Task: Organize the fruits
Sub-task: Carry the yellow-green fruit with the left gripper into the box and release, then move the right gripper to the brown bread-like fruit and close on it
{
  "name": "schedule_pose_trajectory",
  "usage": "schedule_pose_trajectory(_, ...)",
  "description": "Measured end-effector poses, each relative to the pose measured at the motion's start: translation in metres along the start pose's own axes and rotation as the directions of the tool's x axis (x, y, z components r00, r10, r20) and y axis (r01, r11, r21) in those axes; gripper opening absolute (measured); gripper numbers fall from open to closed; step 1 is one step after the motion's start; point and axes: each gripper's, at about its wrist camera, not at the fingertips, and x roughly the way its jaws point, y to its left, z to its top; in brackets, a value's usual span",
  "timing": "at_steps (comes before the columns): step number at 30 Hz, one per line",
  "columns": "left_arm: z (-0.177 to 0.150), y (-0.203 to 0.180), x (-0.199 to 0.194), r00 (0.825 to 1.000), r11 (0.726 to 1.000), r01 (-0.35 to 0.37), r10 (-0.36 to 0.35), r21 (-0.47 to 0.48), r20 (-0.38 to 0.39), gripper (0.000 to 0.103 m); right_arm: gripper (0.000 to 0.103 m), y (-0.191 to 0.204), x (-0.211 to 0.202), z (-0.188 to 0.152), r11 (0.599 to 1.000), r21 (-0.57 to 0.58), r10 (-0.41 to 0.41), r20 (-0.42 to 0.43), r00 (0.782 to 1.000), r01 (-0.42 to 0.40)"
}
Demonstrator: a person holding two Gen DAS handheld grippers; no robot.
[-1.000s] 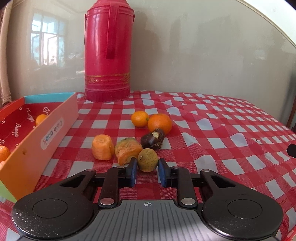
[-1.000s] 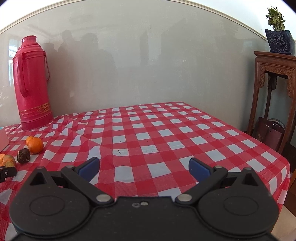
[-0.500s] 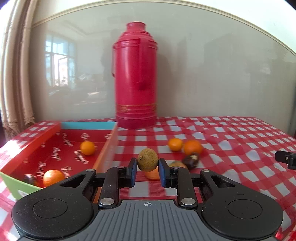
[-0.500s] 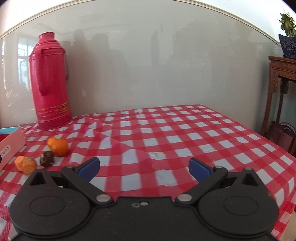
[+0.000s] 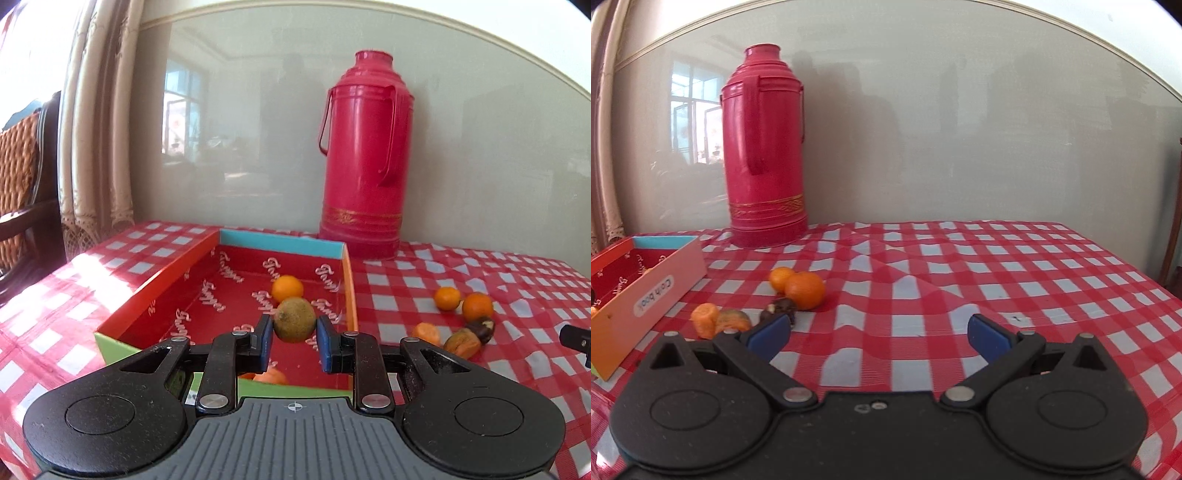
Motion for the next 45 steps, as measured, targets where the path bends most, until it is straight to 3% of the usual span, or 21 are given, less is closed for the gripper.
schedule_pose_trajectory(1,0.000,0.001,0.001,1.000,1.000,-0.009,0.009,0.000,-0.005,0.054,0.097,0.002,0.000,0.000,1.000,-0.002,0.005,0.000,1.000,-0.005)
schedule_pose_trajectory(3,-0.002,0.004,-0.007,0.998,1.000,-0.021,0.021,-0.003,0.059,0.102,0.097,0.006,0.000,0.001,1.000,-0.001,0.010,0.000,1.000,-0.010)
schedule_pose_trajectory(5,-0.001,0.005,-0.012,0.996,1.000,-0.029,0.029,0.002,0.089,0.103,0.097,0.009,0.001,0.002,1.000,0.000,0.016,0.002,1.000,-0.016)
schedule_pose_trajectory(18,-0.002,0.019,-0.017,0.996,0.998,-0.054,0.053,0.012,0.069,0.103,0.097,0.024,0.004,0.002,0.999,-0.015,0.052,-0.012,0.999,-0.052)
schedule_pose_trajectory(24,-0.003,0.028,-0.019,0.995,0.997,-0.078,0.077,0.016,0.068,0.103,0.097,0.048,0.009,-0.001,0.992,-0.109,0.061,-0.039,0.997,-0.065)
schedule_pose_trajectory(29,-0.002,0.039,-0.020,0.993,0.995,-0.096,0.096,-0.002,0.070,0.103,0.097,0.059,0.002,0.003,0.992,-0.106,0.071,0.012,0.997,-0.070)
schedule_pose_trajectory(32,-0.003,0.046,-0.021,0.992,0.994,-0.107,0.106,-0.002,0.066,0.103,0.097,0.064,0.008,0.002,0.987,-0.099,0.125,-0.029,0.992,-0.127)
schedule_pose_trajectory(38,-0.004,0.064,-0.023,0.989,0.991,-0.136,0.137,-0.022,0.060,0.103,0.097,0.079,0.017,0.000,0.983,-0.108,0.145,-0.051,0.988,-0.150)
schedule_pose_trajectory(41,-0.005,0.073,-0.023,0.987,0.988,-0.150,0.151,-0.025,0.058,0.103,0.092,0.080,0.021,0.001,0.979,-0.070,0.187,-0.064,0.980,-0.192)
schedule_pose_trajectory(45,-0.006,0.085,-0.024,0.981,0.983,-0.184,0.184,-0.015,0.057,0.103,0.090,0.088,0.030,0.000,0.981,-0.086,0.169,-0.090,0.982,-0.177)
